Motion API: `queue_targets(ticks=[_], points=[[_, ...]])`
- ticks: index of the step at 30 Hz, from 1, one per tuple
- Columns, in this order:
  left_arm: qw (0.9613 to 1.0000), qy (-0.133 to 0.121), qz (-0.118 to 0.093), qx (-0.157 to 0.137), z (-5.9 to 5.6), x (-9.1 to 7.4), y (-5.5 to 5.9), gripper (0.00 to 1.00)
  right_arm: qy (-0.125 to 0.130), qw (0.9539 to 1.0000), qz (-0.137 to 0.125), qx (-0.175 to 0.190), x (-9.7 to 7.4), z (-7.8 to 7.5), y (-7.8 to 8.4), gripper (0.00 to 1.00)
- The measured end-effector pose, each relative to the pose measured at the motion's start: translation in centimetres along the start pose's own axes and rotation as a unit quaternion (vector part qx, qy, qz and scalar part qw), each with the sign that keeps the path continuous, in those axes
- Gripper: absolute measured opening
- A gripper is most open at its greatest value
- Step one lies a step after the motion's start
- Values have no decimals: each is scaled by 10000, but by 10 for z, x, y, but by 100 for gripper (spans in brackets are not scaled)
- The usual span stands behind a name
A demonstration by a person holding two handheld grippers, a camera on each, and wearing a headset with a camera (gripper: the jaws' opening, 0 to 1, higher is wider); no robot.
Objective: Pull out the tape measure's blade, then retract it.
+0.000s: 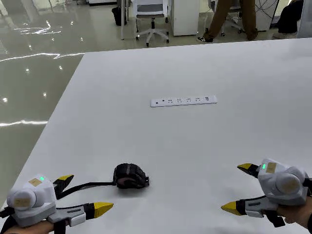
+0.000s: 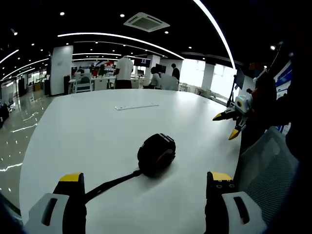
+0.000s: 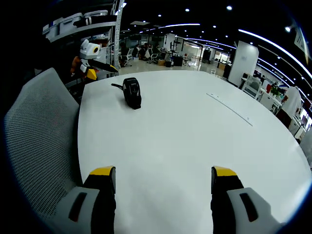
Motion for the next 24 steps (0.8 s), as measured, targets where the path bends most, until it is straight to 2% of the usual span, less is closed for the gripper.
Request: queue_targets(ticks=[1,2,3,4,6,8,9,10,11,12,15,17,18,20,22,24], points=[[10000,-22,-16,-53,1,-3,-1,100,9,10000,33,10,-4,0,3,79],[9997,-218,-77,23,3,-8,-2,100,52,9999,102,24,-12,-1,8,80],[9996,-221,-169,86,2,-11,-3,100,93,9999,123,48,-17,-2,10,81],[9995,-213,-254,0,0,-15,-3,100,191,9996,60,179,-25,-7,14,82],[9994,-234,-244,8,-2,-19,0,100,265,9988,-78,412,-35,-10,17,84],[9992,-171,-358,104,-3,-23,2,100,360,9979,-152,511,-47,-13,23,87],[9994,-165,-315,51,-1,-23,7,100,504,9965,-200,636,-54,-16,28,88],[9999,-110,-101,-50,-1,-24,14,100,567,9953,-242,752,-58,-17,31,89],[9999,-132,-27,-11,1,-25,17,100,591,9943,-302,829,-62,-17,33,91],[9998,-157,-61,44,5,-25,19,100,658,9931,-369,903,-67,-18,37,93],[9997,-224,-59,90,11,-30,19,100,735,9919,-266,1004,-72,-20,49,95],[9996,-196,-202,78,8,-33,16,100,761,9915,-227,1034,-72,-21,52,95],[9996,-165,-214,94,7,-33,16,100,757,9914,-224,1048,-72,-20,52,95],[9996,-199,-83,156,7,-34,20,100,753,9916,-203,1036,-70,-21,51,95],[9998,-165,-132,-48,5,-35,19,100,754,9917,-218,1023,-70,-21,50,96],[9997,-191,-134,-45,4,-36,19,100,763,9917,-224,1010,-69,-18,46,95]])
Point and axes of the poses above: the centre of the closed fingertips' face, and the gripper's own axes: x roughly forward along the fingers, z roughly to its left, y roughly out of its underside, the point moved 4 cm from there along -x, roughly backward along the fingers, and after that the axes turned 8 degrees about x, right-handed, at the moved point
